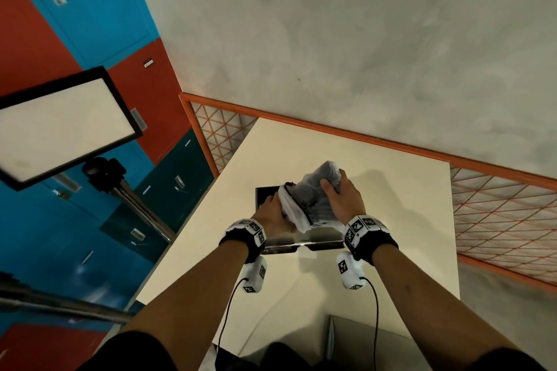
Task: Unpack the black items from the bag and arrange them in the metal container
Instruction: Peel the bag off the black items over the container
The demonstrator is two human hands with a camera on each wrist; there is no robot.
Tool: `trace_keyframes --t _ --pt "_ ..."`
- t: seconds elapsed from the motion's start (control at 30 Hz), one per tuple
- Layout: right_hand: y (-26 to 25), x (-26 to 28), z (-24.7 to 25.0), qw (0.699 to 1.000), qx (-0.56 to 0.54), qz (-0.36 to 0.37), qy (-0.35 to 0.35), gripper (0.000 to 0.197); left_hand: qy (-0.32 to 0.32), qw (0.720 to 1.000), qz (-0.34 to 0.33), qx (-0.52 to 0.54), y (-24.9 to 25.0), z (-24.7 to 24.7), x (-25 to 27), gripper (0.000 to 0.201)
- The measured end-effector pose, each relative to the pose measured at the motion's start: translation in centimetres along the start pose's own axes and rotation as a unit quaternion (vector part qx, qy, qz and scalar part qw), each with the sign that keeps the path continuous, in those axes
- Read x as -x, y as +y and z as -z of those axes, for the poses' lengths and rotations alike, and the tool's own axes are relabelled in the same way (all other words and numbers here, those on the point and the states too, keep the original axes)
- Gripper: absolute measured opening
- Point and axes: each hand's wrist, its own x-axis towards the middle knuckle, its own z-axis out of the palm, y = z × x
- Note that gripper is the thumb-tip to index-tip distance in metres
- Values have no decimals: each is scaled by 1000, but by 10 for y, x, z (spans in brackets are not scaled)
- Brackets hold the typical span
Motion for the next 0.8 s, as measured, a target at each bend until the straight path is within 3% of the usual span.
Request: trace_keyframes --t 0.1,0.17,0.33,0.43,0.5,0.57,0.63,0.73,0.8 --pt "-7 0 1 1000 -19 -1 -4 43 -39 999 37 -6 3 6 0 108" --pt "-14 1 1 999 -30 14 14 40 -54 998 28 8 1 5 -2 103" --pt "-41 7 -3 992 -81 63 71 37 -7 997 -19 73 -68 -46 -62 111" --pt "-55 11 -8 987 -98 91 84 37 13 998 15 67 -36 -23 -30 106" --pt "-55 12 -8 986 -125 75 78 36 20 998 30 60 -13 -6 -11 93" --pt "-51 10 -6 986 -148 44 55 37 16 998 40 51 -11 -4 -10 95" --pt "-42 7 -3 995 -91 38 31 41 23 996 47 68 -15 -11 -19 105" --pt "-19 3 4 998 42 27 36 52 27 996 45 72 -9 -11 -16 99" --pt "-8 9 9 999 22 -22 40 55 29 996 47 66 -3 -5 -6 96"
